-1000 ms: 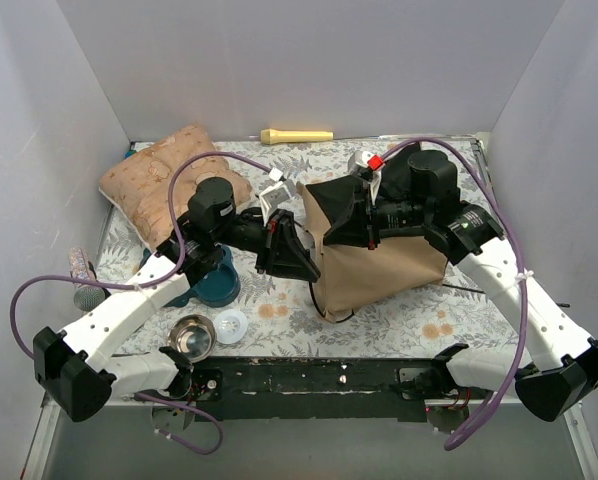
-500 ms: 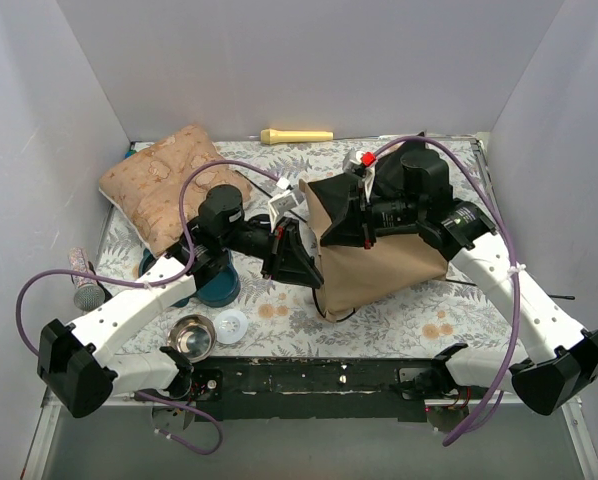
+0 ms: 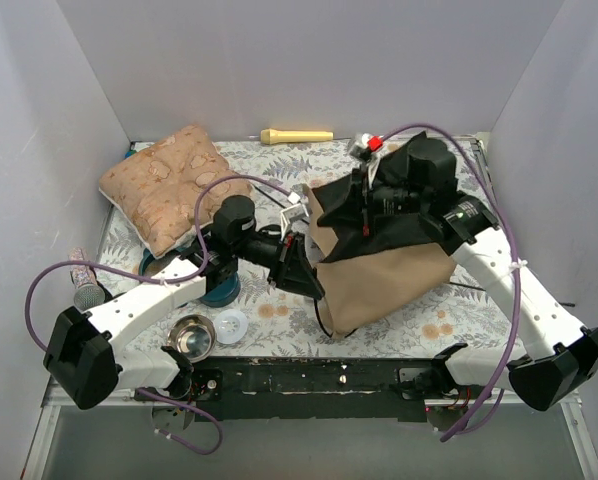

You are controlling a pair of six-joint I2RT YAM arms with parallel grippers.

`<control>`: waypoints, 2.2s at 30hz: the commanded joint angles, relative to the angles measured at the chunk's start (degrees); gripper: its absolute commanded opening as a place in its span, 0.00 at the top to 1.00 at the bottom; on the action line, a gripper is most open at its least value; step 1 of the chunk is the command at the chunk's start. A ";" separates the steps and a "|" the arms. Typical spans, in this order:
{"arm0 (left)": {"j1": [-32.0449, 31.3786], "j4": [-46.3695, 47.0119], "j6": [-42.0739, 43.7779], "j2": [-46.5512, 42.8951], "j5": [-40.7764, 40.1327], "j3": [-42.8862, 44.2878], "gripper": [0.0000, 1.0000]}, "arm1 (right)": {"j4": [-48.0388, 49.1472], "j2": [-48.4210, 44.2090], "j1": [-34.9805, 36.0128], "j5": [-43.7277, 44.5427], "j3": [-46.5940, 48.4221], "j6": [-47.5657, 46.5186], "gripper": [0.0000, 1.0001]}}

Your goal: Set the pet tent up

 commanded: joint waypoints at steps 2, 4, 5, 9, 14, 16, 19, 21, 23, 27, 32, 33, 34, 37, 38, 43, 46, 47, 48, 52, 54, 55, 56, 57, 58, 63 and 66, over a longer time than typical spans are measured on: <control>-1.74 -11.10 -7.85 2.21 4.80 -5.94 1.00 | 14.93 -1.79 -0.94 1.81 7.77 0.59 0.99; -1.66 -10.65 -8.20 2.38 4.62 -6.39 1.00 | 15.02 -1.79 -1.02 1.72 7.86 0.68 0.99; -1.65 -10.31 -8.12 2.39 4.80 -6.30 1.00 | 14.84 -1.79 -1.02 1.72 7.69 0.51 0.99; -0.69 -12.93 -5.14 1.51 4.88 -4.55 1.00 | -3.36 -0.04 -1.81 -0.12 11.54 -11.13 0.99; -0.16 -19.35 1.02 -0.07 5.85 -3.75 1.00 | -30.23 2.69 -3.83 2.51 12.98 -29.89 0.57; -0.07 -19.79 2.07 -0.78 5.50 -3.75 1.00 | -30.16 1.29 -4.01 2.86 8.94 -32.35 0.41; -0.07 -21.37 4.44 -0.43 5.68 -2.96 1.00 | -26.66 -0.47 -4.01 0.24 3.14 -37.10 0.17; -0.16 -22.60 6.20 0.10 5.94 -2.09 1.00 | -24.89 0.31 -3.92 -2.05 1.45 -40.87 0.15; -0.16 -24.71 8.05 0.27 6.12 -1.38 1.00 | -26.46 2.76 -3.23 -3.02 1.80 -47.10 0.14; -0.07 -26.30 9.20 0.01 6.12 -1.03 1.00 | -32.53 8.30 -1.29 -4.70 3.38 -58.71 0.14; -0.16 -26.47 9.37 0.19 6.20 -0.94 1.00 | -29.99 12.61 1.61 -3.20 0.84 -63.29 0.14; -0.07 -26.65 9.46 0.36 6.12 -0.94 1.00 | -29.81 13.14 1.96 -2.94 0.66 -64.09 0.14; -0.16 -26.65 9.46 0.36 6.20 -0.85 1.00 | -29.81 14.19 2.23 -2.76 0.57 -64.88 0.14; -0.16 -26.82 9.46 0.28 6.38 -0.68 1.00 | -31.73 17.71 2.67 -3.02 0.92 -67.77 0.15; -0.07 -26.91 9.55 0.36 6.38 -0.50 1.00 | -32.87 18.50 2.75 -3.20 1.27 -68.74 0.15; -0.07 -27.35 9.99 0.45 6.20 -0.15 1.00 | -42.72 22.28 3.19 -4.61 2.77 -75.69 0.14; -0.07 -27.35 10.34 0.80 6.12 0.03 1.00 | -43.08 23.43 3.90 -4.17 2.33 -76.31 0.14; -0.16 -27.35 10.34 0.80 6.03 0.03 1.00 | -43.08 23.95 4.07 -4.08 2.33 -76.31 0.14; -0.07 -27.35 10.25 0.89 6.03 0.03 1.00 | -43.43 24.57 4.34 -3.82 2.50 -76.31 0.14; 0.02 -27.88 10.52 1.07 5.68 0.20 1.00 | -50.44 28.26 5.13 -4.60 6.18 -79.73 0.32; 0.63 -28.32 10.60 1.15 5.85 0.12 1.00 | -53.45 29.67 5.57 -5.48 8.56 -79.40 0.75; 0.89 -28.32 10.43 1.42 5.94 0.20 1.00 | -53.45 29.76 5.57 -6.01 9.09 -78.00 0.98; 0.98 -28.41 10.34 1.42 6.11 0.20 1.00 | -53.45 29.32 5.57 -6.36 9.62 -77.20 0.99; 0.98 -28.32 10.17 1.42 6.20 0.46 1.00 | -53.28 28.80 5.48 -6.80 10.41 -76.41 0.99; 0.98 -28.32 9.82 1.59 6.29 0.73 1.00 | -51.97 28.27 5.57 -7.76 11.72 -73.44 0.99; 0.98 -27.44 7.79 2.21 7.61 1.96 1.00 | -33.82 21.61 4.69 -13.04 13.76 -48.43 0.99; 0.98 -28.23 7.44 2.12 8.22 2.49 1.00 | -8.79 13.70 4.34 -12.52 6.57 -30.84 0.99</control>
